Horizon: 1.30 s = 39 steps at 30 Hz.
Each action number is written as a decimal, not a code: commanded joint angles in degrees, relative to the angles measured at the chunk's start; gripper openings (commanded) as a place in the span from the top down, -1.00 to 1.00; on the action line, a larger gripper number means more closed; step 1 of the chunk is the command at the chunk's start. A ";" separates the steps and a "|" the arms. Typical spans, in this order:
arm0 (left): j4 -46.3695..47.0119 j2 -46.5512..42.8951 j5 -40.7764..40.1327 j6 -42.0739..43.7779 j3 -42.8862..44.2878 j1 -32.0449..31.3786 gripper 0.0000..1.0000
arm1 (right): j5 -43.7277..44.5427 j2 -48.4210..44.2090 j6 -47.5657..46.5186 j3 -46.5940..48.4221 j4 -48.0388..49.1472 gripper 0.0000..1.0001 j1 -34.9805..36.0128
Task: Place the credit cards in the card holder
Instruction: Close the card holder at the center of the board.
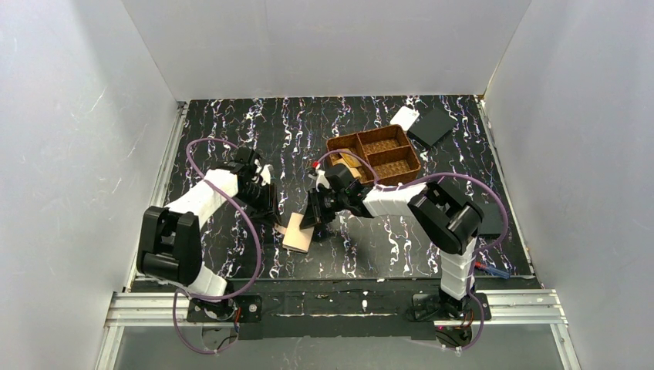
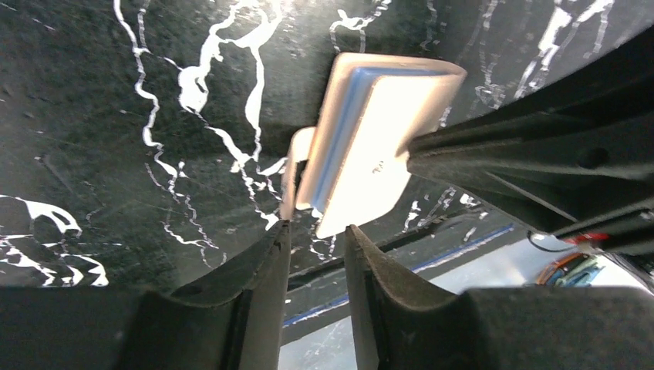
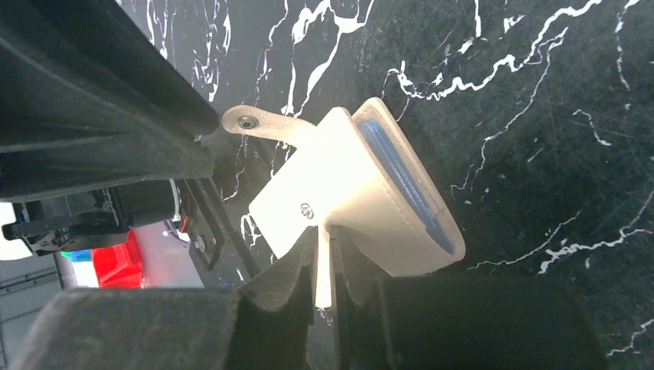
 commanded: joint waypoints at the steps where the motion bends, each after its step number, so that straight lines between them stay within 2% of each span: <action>1: -0.73 1.34 -4.70 4.19 -0.19 0.03 0.40 | -1.45 1.00 -0.29 2.00 2.58 0.64 0.49; 5: -0.94 2.10 -6.11 5.46 -0.37 0.03 0.29 | -1.00 1.50 -0.61 2.02 2.02 0.66 0.49; 8: -0.90 3.08 -6.08 6.04 -0.12 0.03 0.29 | -0.99 2.37 -0.57 2.09 1.86 0.67 0.49; 12: -0.53 4.65 -4.98 7.12 0.48 0.09 0.54 | -0.93 3.11 -0.55 2.00 1.76 0.68 0.49; 18: 0.36 5.61 -2.46 7.10 0.79 0.03 0.61 | -0.91 3.40 -0.73 1.99 1.53 0.73 0.49; 25: 0.99 4.68 -1.34 7.08 1.02 0.03 0.85 | -1.09 3.62 -0.64 1.98 1.58 0.79 0.49; 26: 1.07 4.23 -1.34 7.03 0.99 0.03 0.85 | -1.02 3.60 -0.72 1.92 1.51 0.80 0.49; 29: 1.01 2.81 -1.49 7.09 0.96 -0.05 0.63 | -1.09 3.75 -0.71 1.91 1.40 0.81 0.49; 31: 0.91 2.08 -1.64 7.09 0.61 0.01 0.59 | -1.17 3.84 -0.70 1.87 1.40 0.82 0.53; 36: 0.98 0.44 -2.52 7.27 0.01 0.03 0.58 | -1.35 3.94 -0.69 1.99 1.40 0.84 0.58; 39: 1.33 0.33 -2.55 7.19 0.02 0.00 0.66 | -1.50 4.11 -0.72 2.17 1.40 0.84 0.66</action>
